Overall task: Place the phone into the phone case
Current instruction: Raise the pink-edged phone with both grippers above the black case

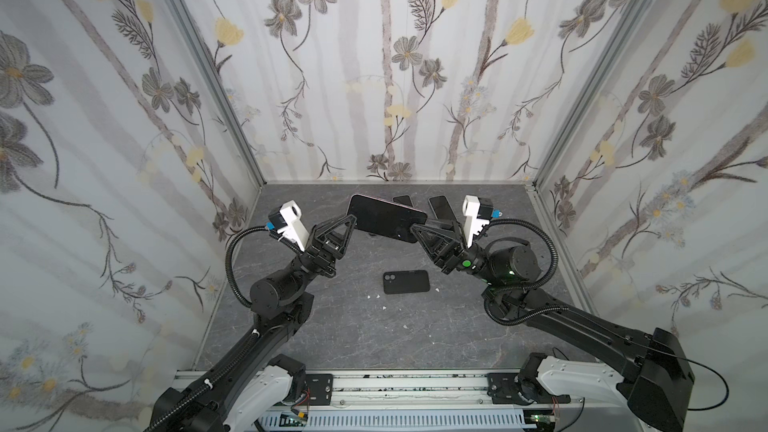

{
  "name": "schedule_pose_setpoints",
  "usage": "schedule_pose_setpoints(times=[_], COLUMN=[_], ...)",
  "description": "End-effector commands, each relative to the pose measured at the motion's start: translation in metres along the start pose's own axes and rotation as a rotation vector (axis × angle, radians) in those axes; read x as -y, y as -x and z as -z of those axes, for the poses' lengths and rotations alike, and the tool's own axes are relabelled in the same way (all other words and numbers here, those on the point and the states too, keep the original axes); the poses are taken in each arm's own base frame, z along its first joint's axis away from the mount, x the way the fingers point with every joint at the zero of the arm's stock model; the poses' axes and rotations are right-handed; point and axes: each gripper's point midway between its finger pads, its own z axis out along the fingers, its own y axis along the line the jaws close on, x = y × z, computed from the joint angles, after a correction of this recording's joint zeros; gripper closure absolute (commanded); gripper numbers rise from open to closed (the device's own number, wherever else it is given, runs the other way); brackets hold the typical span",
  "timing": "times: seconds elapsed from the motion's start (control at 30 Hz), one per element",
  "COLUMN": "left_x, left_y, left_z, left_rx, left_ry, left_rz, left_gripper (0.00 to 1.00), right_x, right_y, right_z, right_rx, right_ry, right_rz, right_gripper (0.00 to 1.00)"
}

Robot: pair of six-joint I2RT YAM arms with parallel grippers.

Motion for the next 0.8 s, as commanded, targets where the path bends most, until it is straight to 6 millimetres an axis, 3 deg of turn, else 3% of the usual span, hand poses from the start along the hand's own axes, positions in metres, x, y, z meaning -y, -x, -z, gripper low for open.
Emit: schedule_pose_setpoints(times=[0.0, 0.13, 0.37, 0.4, 0.43, 0.53, 0.63, 0.77], left_x=[0.009, 0.005, -0.013, -0.018, -0.024, -0.035, -0.050, -0.072], left_y=[0.007, 0.004, 0.000, 0.001, 0.001, 0.004, 0.008, 0.007], left_z=[-0.002, -0.001, 0.000, 0.000, 0.001, 0.009, 0.022, 0.041], left_rx=[0.029, 0.022, 0.009, 0.010, 0.010, 0.027, 0.051, 0.037], left_ry=[-0.028, -0.019, 0.074, 0.106, 0.143, 0.225, 0.339, 0.503], left_rz=[-0.047, -0.049, -0.059, -0.067, -0.073, -0.116, -0.154, -0.207], left_gripper=[1.00, 1.00, 1.00, 0.86, 0.60, 0.27, 0.17, 0.17], right_x=[-0.015, -0.015, -0.011, -0.009, -0.006, 0.000, 0.015, 0.033], right_y=[0.010, 0.010, 0.014, 0.015, 0.016, 0.021, 0.027, 0.027], right_z=[-0.002, -0.004, -0.001, 0.000, 0.001, 0.009, 0.019, 0.028], right_rx=[0.024, 0.024, 0.043, 0.042, 0.045, 0.061, 0.063, 0.012], right_ry=[0.069, 0.075, 0.047, 0.035, 0.021, -0.015, -0.083, -0.196], right_rz=[0.005, 0.004, 0.006, 0.005, 0.003, 0.012, 0.028, 0.069], right_gripper=[0.79, 0.99, 1.00, 1.00, 1.00, 1.00, 1.00, 1.00])
